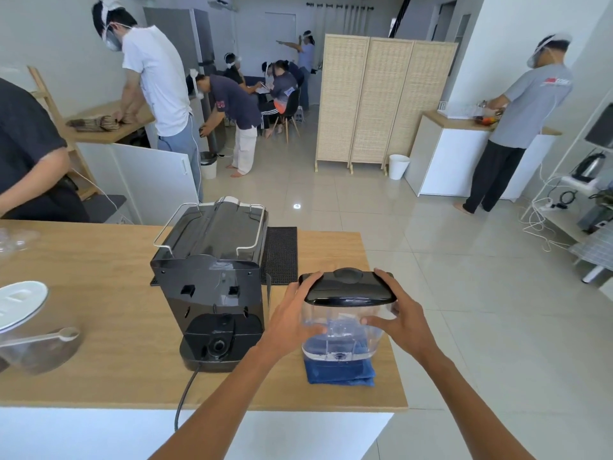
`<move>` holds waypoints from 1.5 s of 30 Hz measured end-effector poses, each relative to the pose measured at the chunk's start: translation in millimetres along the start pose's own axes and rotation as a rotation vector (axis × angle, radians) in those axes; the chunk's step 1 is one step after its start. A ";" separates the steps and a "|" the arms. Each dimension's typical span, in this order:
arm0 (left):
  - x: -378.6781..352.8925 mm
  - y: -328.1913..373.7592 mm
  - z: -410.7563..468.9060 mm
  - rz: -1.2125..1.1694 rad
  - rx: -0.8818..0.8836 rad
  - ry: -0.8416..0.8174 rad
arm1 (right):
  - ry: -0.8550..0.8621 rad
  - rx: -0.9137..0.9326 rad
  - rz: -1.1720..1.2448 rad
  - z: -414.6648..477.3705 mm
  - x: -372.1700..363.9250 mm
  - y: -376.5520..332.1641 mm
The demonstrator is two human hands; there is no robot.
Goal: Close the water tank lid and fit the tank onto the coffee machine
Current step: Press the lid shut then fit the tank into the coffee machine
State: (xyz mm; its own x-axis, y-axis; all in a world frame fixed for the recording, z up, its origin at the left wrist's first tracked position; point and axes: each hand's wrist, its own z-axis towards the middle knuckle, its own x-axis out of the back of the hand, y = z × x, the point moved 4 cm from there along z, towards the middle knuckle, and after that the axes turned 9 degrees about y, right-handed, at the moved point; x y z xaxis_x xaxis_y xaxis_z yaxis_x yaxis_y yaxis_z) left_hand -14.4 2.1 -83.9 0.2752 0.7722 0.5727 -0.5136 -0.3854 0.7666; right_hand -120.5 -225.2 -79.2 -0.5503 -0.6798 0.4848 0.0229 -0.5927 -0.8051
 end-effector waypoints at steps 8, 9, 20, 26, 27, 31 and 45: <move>2.5 6.2 -0.8 -0.076 0.015 0.015 | 0.116 0.048 0.028 -9.5 -2.3 -11.9; 3.2 6.2 -0.7 -0.075 0.010 0.011 | 0.125 0.050 0.019 -11.3 -1.7 -15.4; 83.3 39.6 -31.5 -0.158 -0.040 0.208 | 0.145 0.132 0.074 -13.5 13.6 -109.9; 139.4 41.7 -62.2 -0.139 -0.033 0.319 | 0.137 0.146 0.181 -26.5 -19.9 -158.0; 148.4 38.9 -66.0 -0.135 -0.022 0.327 | 0.126 0.143 0.201 -28.4 -29.0 -163.5; 182.1 25.5 -78.9 -0.146 0.010 0.343 | 0.103 0.133 0.278 -33.7 -67.4 -183.5; 240.1 -58.0 -80.7 -0.137 0.039 0.361 | 0.116 0.047 0.198 -38.0 -171.1 -210.8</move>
State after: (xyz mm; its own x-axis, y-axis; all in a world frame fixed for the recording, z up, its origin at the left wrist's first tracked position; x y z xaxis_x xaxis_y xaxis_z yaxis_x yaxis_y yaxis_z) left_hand 15.8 250.6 -14.3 0.0318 0.9432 0.3306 -0.4589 -0.2800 0.8432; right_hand -62.9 32.5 -5.4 -0.6235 -0.7321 0.2744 0.1774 -0.4743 -0.8623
